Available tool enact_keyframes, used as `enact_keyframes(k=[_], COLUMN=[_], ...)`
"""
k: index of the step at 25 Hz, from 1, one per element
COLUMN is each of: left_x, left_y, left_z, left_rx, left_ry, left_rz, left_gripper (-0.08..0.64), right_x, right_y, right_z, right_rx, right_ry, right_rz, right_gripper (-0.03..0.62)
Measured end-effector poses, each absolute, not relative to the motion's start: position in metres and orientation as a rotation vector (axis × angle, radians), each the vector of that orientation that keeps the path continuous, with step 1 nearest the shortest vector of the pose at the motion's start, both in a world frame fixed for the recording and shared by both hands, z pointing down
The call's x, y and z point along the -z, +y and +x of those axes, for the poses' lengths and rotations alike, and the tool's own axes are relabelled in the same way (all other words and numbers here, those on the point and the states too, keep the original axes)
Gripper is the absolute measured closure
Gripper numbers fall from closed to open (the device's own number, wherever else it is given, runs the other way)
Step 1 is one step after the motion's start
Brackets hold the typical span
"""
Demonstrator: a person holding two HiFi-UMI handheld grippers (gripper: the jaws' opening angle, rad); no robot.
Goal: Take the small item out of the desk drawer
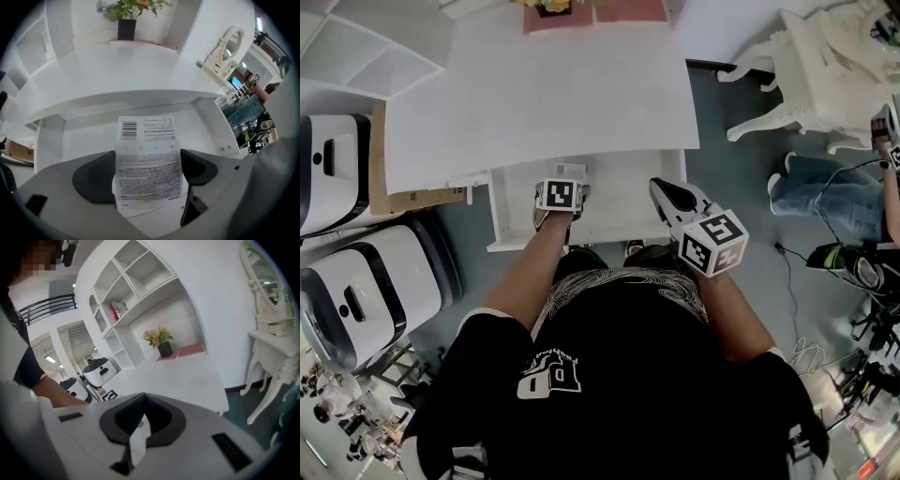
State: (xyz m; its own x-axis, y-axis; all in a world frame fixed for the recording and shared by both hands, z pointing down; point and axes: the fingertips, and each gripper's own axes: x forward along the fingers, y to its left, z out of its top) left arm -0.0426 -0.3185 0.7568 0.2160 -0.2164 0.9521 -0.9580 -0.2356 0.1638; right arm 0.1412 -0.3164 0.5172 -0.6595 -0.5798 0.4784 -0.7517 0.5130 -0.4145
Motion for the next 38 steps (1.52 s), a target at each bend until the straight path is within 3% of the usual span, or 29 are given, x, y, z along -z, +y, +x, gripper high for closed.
enact_keyframes(k=[38], left_x=[-0.449], left_y=[-0.265], left_z=[-0.096], left_rx=[-0.281], left_ry=[-0.924], left_rz=[2.399], left_gripper=[0.132], right_x=[-0.398], right_y=[-0.251], right_z=[-0.005], right_rx=[-0.539], right_ry=[-2.686], right_rz=[1.218], right_gripper=[0.584])
